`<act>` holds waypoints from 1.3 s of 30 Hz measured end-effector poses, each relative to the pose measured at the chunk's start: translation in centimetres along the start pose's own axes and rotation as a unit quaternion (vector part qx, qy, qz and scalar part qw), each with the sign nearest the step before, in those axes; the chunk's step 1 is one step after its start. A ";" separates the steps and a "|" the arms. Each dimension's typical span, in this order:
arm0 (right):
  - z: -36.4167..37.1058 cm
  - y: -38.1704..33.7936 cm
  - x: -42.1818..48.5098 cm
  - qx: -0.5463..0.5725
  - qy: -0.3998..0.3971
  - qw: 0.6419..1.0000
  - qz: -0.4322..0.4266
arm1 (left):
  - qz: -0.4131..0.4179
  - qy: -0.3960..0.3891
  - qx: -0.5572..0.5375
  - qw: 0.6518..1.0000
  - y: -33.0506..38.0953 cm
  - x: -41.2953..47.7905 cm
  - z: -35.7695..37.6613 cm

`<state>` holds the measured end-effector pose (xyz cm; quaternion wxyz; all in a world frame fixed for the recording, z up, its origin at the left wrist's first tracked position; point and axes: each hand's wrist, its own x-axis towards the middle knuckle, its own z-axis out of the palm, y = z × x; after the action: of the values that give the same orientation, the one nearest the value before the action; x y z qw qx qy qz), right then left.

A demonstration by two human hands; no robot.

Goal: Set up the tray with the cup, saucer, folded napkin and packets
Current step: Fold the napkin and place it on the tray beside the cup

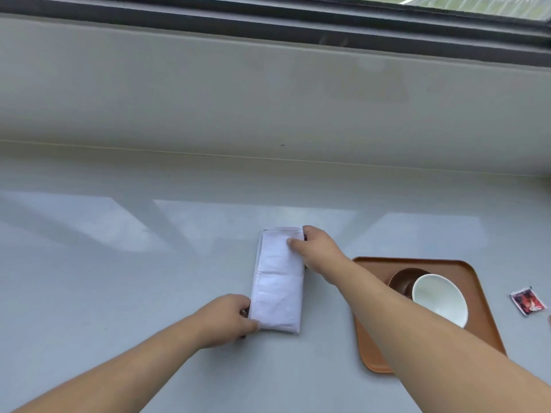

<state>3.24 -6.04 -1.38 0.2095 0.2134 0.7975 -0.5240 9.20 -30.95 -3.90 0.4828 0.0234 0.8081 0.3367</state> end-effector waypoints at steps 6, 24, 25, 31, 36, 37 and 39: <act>-0.2 1.3 -1.4 -0.130 0.156 0.977 -0.064 | 0.002 0.029 0.030 0.999 -0.1 -0.9 -0.1; 3.1 10.9 -14.9 -0.423 0.021 0.881 -0.213 | -0.034 -0.065 -0.225 0.972 1.4 -4.7 1.0; 3.1 10.6 -14.9 -0.421 0.018 0.881 -0.217 | -0.035 -0.078 -0.246 0.965 1.5 -5.1 0.9; 3.0 9.0 -15.5 -0.405 0.021 0.860 -0.310 | -0.051 -0.079 -0.209 0.973 0.8 -6.9 0.4; 3.1 8.5 -16.1 -0.399 0.007 0.845 -0.357 | 0.032 0.104 0.162 0.981 -0.7 -6.2 -0.2; 3.1 8.4 -16.2 -0.395 0.003 0.845 -0.360 | 0.058 0.099 0.227 0.967 -0.7 -6.1 -0.4; 3.1 8.2 -16.5 -0.384 -0.004 0.850 -0.361 | 0.080 0.060 0.313 0.944 -0.6 -5.8 -0.7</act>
<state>21.71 -7.95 0.51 0.0744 -0.1887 0.9551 -0.2161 11.86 -33.84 0.42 0.3728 0.2178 0.8958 0.1052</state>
